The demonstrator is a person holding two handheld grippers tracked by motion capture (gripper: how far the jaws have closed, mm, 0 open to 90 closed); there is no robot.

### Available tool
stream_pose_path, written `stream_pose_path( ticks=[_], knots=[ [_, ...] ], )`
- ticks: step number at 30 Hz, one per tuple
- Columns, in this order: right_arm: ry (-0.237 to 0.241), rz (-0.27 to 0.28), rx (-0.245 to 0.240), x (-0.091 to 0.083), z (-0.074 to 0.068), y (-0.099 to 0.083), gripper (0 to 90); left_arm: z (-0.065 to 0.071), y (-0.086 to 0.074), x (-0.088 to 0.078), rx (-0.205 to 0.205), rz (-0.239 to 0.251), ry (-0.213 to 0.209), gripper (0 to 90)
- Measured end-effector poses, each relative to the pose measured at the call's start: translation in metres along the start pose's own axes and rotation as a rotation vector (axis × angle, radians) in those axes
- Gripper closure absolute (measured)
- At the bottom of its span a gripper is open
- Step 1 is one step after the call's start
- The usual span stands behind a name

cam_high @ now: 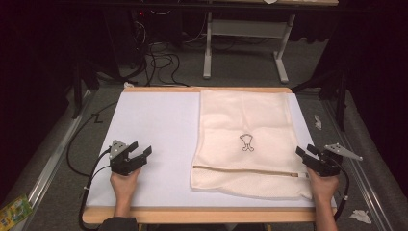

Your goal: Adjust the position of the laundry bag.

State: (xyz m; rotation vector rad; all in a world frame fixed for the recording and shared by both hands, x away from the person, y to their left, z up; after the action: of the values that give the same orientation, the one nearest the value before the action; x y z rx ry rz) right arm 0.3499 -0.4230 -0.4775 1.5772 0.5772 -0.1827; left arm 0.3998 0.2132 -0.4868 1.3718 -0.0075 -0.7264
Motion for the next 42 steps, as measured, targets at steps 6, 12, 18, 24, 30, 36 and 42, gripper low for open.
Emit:
stream_pose_path(
  ticks=[6, 12, 18, 24, 30, 36, 42],
  knots=[
    [0.000, -0.003, -0.002, 0.001, 0.000, 0.000, 44.5, 0.000, 0.000, 0.000, -0.002, -0.009, -0.007, 35.5],
    [0.001, -0.019, -0.004, 0.002, -0.001, 0.001, 43.9, 0.000, 0.000, 0.000, 0.003, -0.017, -0.006, 37.9],
    [-0.005, -0.028, -0.022, 0.003, -0.002, 0.001, 44.1, -0.002, 0.000, 0.002, -0.002, -0.032, -0.016, 39.2],
    [-0.012, -0.026, -0.022, 0.002, -0.002, 0.001, 48.0, -0.001, 0.001, 0.002, 0.018, -0.032, -0.031, 40.6],
    [-0.042, -0.043, -0.072, -0.001, -0.008, 0.004, 50.1, 0.005, 0.003, 0.003, 0.039, -0.047, -0.041, 42.4],
    [-0.021, -0.052, -0.072, -0.007, -0.010, 0.005, 49.2, 0.017, 0.009, 0.008, 0.009, -0.088, -0.074, 44.0],
    [-0.001, -0.055, -0.071, -0.020, -0.011, 0.011, 51.7, 0.051, 0.020, 0.021, 0.078, -0.153, -0.130, 45.0]
  ],
)
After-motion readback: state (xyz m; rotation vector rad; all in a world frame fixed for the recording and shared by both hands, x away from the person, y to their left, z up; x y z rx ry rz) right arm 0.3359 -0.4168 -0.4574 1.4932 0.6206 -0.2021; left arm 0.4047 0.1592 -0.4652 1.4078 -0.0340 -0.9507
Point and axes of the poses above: each handheld gripper's, and its own axes: x roughly forward along the jaws, y roughly out of its top, z roughly to its right, the point moved 1 cm from there along x, roughly forward along the jaws, and after that the axes turned 4 degrees about -x, right-handed, at the moved point
